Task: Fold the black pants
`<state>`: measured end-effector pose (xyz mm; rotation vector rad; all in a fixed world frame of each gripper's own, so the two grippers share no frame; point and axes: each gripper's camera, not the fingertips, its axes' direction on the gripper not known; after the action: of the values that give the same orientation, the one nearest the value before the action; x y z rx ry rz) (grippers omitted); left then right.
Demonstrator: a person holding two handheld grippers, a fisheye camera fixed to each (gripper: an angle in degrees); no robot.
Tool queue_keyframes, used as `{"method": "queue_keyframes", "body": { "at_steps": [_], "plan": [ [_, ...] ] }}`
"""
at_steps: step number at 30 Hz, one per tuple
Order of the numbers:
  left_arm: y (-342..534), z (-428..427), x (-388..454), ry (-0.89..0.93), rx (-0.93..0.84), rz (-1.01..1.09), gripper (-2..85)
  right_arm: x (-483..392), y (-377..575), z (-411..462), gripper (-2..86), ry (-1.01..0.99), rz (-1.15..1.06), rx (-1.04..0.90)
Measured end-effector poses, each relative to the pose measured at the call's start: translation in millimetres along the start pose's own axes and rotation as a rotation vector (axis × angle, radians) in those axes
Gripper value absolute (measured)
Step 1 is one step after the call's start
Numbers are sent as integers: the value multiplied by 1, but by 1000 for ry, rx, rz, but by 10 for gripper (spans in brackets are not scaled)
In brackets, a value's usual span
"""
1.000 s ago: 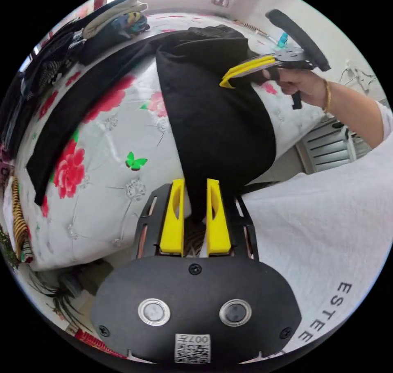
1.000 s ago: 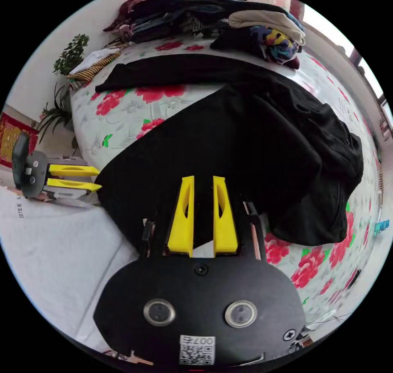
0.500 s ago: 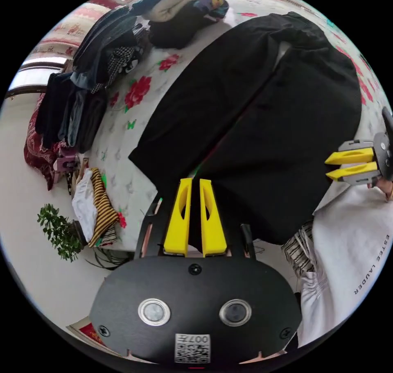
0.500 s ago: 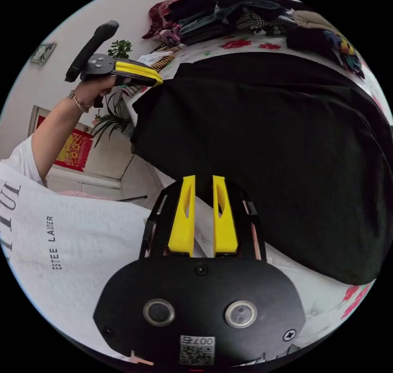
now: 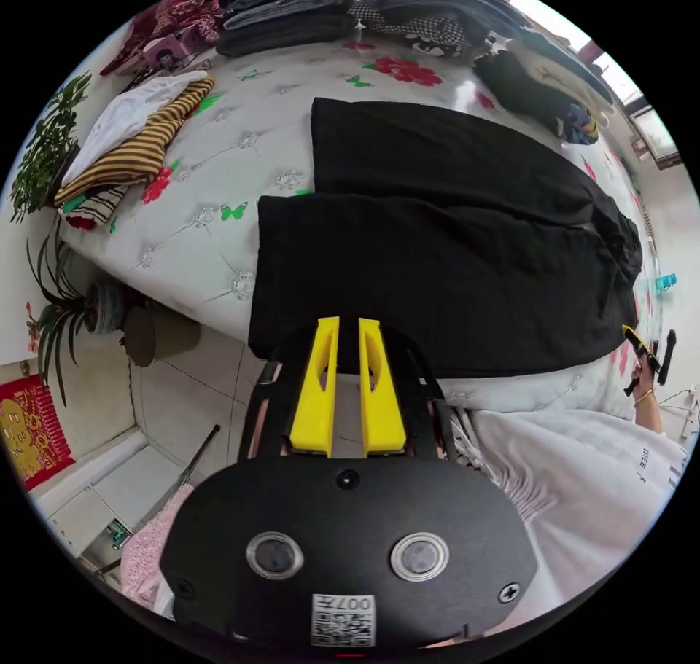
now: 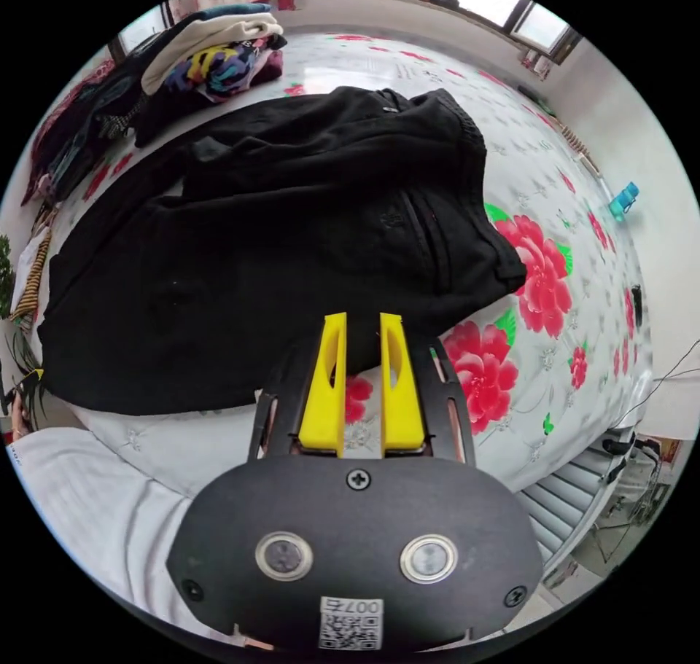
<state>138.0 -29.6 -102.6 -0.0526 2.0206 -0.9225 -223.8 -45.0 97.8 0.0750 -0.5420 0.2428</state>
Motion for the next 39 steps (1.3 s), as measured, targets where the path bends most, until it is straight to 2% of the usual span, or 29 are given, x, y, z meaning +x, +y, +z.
{"method": "queue_keyframes", "body": {
  "at_steps": [4,9,15,16,19,22,27,30,31,33,35,39],
  "plan": [
    [-57,-30,17,-11,72,47,53,-31,1,-1,23,100,-135,-12],
    [-139,-29,58,-33,27,152,48,-64,31,-5,7,264,-223,-93],
    [-212,21,92,-342,-132,286,-4,-64,67,-28,1,253,-117,-259],
    [-216,24,97,-362,-136,365,-7,-66,62,-38,0,261,-111,-266],
    [-232,24,96,-486,-66,454,-9,-69,37,-90,-1,239,-60,-65],
    [-267,24,79,-561,-57,486,-10,-68,-10,-125,-2,108,14,92],
    [-335,7,47,-465,-80,370,-10,-94,-97,-115,-2,-81,13,134],
    [-341,-5,36,-421,-52,299,-9,-119,-130,-76,-2,-85,-19,-42],
    [-333,-11,30,-388,-24,282,-9,-124,-127,-87,-1,-23,-45,100],
    [-313,-24,14,-356,5,212,-9,-120,-129,-88,0,-39,-33,86],
    [-267,-47,-16,-248,68,102,-7,-93,-127,-100,4,-169,26,43],
    [-168,-71,-63,-40,108,-99,11,-27,-84,-136,9,-342,215,144]
  ]
}}
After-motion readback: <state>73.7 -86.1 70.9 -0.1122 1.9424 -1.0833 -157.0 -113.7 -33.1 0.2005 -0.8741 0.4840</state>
